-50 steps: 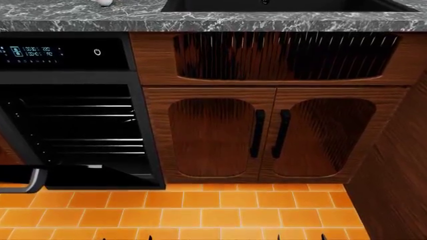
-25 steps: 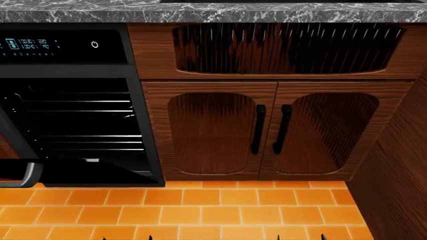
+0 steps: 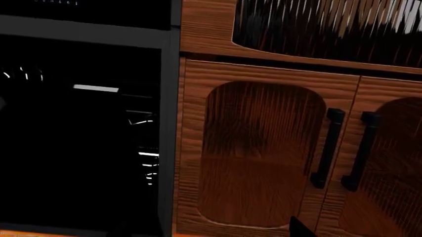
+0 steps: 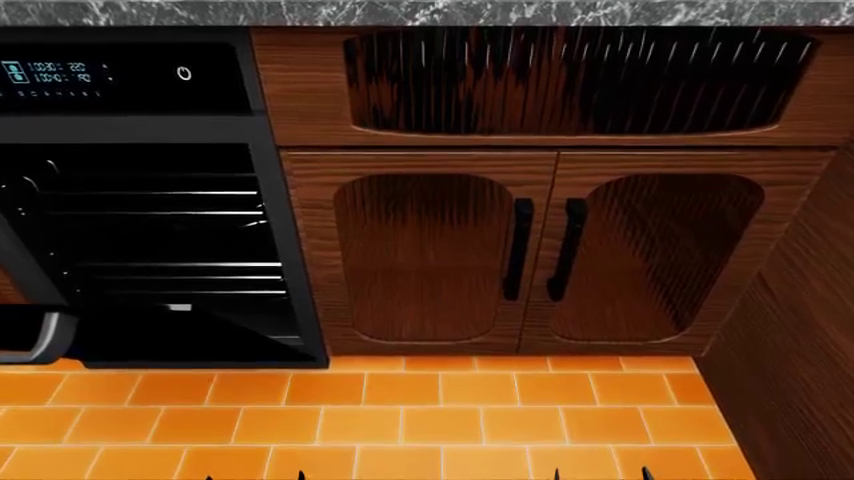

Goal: Close the dishwasher door

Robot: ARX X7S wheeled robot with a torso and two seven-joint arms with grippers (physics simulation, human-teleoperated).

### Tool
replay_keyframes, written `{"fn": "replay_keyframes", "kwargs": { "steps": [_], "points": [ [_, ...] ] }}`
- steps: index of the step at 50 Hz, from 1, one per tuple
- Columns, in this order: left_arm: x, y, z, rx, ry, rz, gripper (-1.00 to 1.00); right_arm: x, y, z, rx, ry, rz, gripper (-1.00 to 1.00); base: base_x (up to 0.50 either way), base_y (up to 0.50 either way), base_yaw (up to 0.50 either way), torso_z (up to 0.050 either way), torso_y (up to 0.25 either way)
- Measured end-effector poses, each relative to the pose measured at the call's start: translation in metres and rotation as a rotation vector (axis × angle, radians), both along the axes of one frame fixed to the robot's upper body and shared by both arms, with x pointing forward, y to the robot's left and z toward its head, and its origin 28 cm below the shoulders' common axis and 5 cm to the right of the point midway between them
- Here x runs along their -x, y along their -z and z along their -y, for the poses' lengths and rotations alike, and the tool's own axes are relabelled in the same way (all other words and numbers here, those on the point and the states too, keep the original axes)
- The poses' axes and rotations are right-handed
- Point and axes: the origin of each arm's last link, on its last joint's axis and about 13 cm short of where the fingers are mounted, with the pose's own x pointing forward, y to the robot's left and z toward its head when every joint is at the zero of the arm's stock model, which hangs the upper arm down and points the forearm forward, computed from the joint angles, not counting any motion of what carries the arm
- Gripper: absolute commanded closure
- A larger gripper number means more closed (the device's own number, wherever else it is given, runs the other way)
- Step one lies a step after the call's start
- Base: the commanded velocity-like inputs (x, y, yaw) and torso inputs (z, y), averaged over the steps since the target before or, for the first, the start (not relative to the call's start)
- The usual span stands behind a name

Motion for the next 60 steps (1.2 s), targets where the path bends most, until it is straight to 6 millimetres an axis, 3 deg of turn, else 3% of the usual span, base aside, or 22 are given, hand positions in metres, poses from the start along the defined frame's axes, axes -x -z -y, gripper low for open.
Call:
{"fn": "replay_keyframes", "kwargs": {
  "steps": [60],
  "points": [
    [-0.0004,0.001,0.0001,-0.001,0.0,-0.003,-1.0,0.001,0.0007,-0.0007,0.002,-0.001,-0.003,-1.0,0.0,0.0,0.0,-0.031,0.0]
  ]
}}
